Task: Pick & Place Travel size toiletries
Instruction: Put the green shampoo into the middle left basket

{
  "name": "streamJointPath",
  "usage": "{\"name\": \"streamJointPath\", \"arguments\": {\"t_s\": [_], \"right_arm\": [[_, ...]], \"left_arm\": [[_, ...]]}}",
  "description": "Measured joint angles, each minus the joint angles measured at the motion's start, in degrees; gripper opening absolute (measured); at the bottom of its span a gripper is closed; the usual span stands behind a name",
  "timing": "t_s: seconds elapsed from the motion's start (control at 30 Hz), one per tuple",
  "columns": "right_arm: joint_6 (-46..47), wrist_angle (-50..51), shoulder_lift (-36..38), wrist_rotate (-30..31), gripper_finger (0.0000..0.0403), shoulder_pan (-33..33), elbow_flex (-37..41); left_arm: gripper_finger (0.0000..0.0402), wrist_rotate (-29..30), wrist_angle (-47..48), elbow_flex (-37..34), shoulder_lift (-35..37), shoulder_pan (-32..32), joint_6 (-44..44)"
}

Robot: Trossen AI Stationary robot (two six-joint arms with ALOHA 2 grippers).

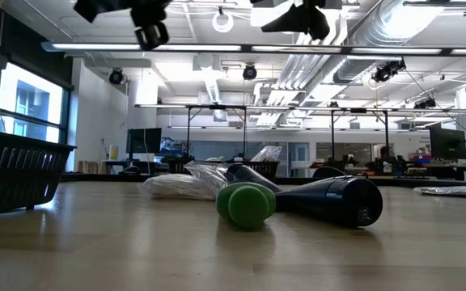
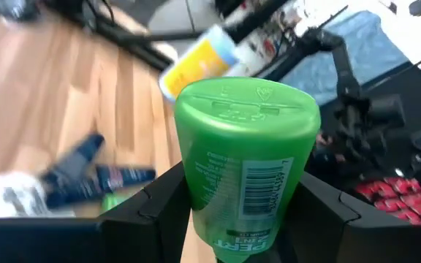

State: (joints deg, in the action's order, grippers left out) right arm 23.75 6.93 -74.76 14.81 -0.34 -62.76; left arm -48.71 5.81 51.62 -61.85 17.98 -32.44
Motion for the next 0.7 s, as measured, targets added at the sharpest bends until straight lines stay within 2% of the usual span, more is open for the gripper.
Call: {"name": "streamJointPath", "arguments": {"t_s": [0.13, 0.4, 0.53, 0.7], "right_arm": [[0.0, 0.9, 0.0, 0.0, 0.0290, -0.9, 0.0], [-0.1, 4.9, 0.0, 0.0, 0.0290, -1.4, 0.0], [-0.2, 5.4, 0.0, 0.0, 0.0290, -1.4, 0.0], [-2.1, 5.4, 0.0, 0.0, 0.0290, -1.4, 0.0]], "left_arm": [[0.0180, 1.6, 13.9, 0.0, 2.1, -3.0, 3.8], [0.0180, 19.0, 40.3, 0.0, 3.9, -13.6, 3.6], [0.0180, 23.7, 45.6, 0.0, 3.6, -19.2, -0.6], [0.0180, 26.8, 45.0, 0.0, 3.6, -25.4, -6.1]]}}
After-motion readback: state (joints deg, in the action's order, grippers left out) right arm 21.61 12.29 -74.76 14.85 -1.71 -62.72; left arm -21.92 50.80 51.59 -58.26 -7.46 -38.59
